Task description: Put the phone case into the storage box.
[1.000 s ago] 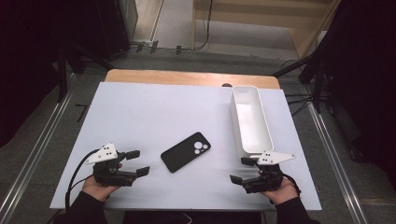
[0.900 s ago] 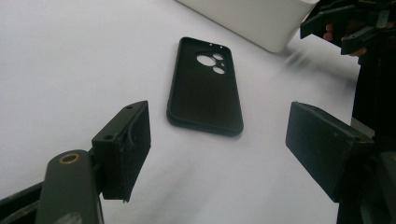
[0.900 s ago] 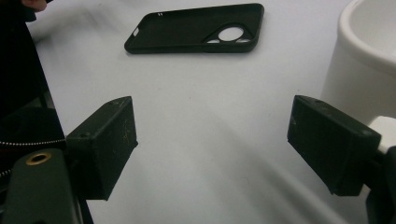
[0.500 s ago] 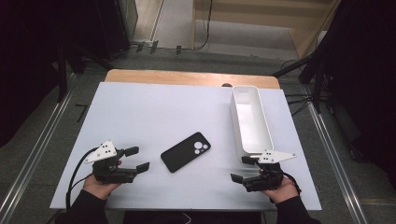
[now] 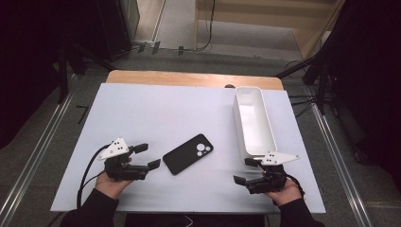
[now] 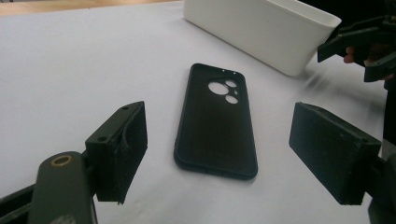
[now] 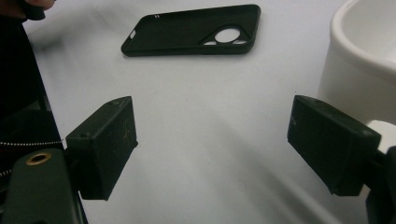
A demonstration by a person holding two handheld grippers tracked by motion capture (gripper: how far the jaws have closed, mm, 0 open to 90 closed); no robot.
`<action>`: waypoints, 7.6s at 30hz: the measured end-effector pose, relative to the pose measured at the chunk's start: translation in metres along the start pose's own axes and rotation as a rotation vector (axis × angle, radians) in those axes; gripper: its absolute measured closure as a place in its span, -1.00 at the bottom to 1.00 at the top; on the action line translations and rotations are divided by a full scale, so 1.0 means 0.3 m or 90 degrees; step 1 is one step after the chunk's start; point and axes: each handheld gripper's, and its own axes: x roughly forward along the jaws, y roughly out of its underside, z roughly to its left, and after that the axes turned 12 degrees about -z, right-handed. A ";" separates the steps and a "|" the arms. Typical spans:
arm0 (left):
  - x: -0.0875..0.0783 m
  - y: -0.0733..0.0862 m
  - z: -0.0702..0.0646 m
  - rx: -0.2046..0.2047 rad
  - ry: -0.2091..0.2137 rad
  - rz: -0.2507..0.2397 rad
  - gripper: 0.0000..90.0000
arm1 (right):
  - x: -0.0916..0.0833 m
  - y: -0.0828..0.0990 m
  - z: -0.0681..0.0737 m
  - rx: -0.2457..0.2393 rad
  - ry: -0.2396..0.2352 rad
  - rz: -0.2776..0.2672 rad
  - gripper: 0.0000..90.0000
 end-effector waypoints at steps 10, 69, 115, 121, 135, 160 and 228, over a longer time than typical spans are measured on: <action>0.082 -0.010 -0.022 -0.001 0.022 0.010 -0.64 | 0.000 0.000 -0.005 -0.008 0.000 -0.005 -0.68; 0.343 0.017 -0.048 0.056 0.017 -0.004 -1.00 | 0.007 -0.001 0.005 0.000 -0.005 0.008 -0.68; 0.476 0.075 -0.092 0.147 -0.032 0.227 -0.84 | 0.012 0.001 0.007 -0.001 -0.010 0.017 -0.68; 0.472 0.074 -0.092 0.151 -0.030 0.224 -0.73 | 0.013 0.000 0.007 -0.003 -0.012 0.017 -0.68; 0.467 0.072 -0.093 0.148 -0.026 0.216 -0.69 | 0.013 0.000 0.008 -0.005 -0.016 0.014 -0.68; 0.435 0.034 -0.105 0.127 -0.017 0.154 -0.68 | 0.010 -0.002 0.017 -0.022 -0.023 0.004 -0.68; 0.262 -0.010 -0.159 0.043 -0.110 -0.116 -0.68 | 0.038 -0.066 0.074 -0.041 0.005 -0.033 -0.68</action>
